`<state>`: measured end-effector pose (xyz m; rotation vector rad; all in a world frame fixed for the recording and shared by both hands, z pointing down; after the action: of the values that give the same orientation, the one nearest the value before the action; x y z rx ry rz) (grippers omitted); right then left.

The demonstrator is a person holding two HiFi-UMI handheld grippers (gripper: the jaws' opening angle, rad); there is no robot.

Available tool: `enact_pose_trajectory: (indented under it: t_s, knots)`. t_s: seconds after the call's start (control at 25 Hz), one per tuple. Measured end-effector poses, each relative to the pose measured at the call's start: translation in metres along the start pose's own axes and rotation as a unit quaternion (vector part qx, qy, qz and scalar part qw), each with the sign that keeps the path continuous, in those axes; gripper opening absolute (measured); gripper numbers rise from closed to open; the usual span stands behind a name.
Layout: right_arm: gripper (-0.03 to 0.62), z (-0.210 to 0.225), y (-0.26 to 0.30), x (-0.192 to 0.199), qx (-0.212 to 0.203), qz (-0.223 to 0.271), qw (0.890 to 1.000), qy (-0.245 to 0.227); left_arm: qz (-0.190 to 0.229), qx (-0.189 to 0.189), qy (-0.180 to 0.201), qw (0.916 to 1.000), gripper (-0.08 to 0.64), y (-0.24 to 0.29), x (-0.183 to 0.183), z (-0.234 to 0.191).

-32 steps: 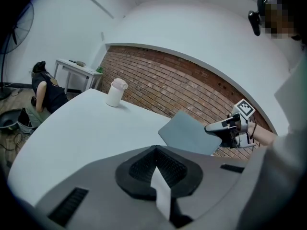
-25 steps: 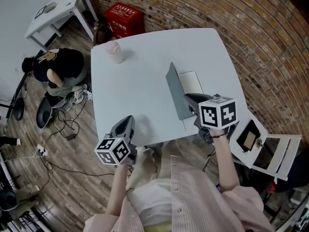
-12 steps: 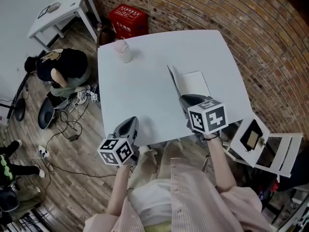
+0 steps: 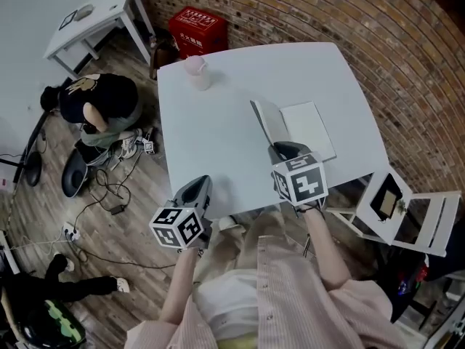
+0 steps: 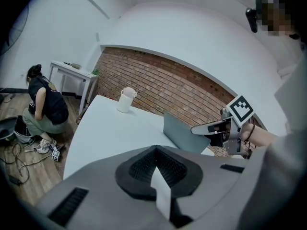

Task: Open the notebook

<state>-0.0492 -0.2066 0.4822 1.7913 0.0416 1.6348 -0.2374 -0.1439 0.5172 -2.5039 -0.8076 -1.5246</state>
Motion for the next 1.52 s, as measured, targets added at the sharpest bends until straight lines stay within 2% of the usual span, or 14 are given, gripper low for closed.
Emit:
enact_pose_trajectory:
  t_s: [0.2,0.64,1.28,1.52]
  knots:
    - [0.034,-0.019,0.013,0.012,0.023,-0.007,0.999,-0.045,0.0,-0.002,0.001,1.0,-0.008,-0.013,-0.003,-0.014]
    - [0.034,-0.045,0.035,0.038,0.018,-0.02,0.996,-0.09,0.004,-0.021,-0.006,0.9998,-0.008,-0.017,0.0,-0.015]
    - [0.032,-0.059,0.061,0.067,0.009,-0.034,0.995,-0.096,0.006,-0.054,-0.011,0.9985,-0.008,-0.02,0.005,-0.023]
    - [0.032,-0.06,0.065,0.074,0.008,-0.04,0.996,-0.082,0.007,-0.057,-0.011,0.9983,-0.008,-0.019,0.003,-0.026]
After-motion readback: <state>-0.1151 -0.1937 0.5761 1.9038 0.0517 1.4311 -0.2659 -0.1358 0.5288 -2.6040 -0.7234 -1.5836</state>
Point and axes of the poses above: the fingertips, and each gripper's own axes: y forward along the fingers, z to its right, x out of its underside, the point moved 2 cm from there along -y, backward along the fingers, and after that the axes turned 15 degrees about z, right-handed, at the moved point
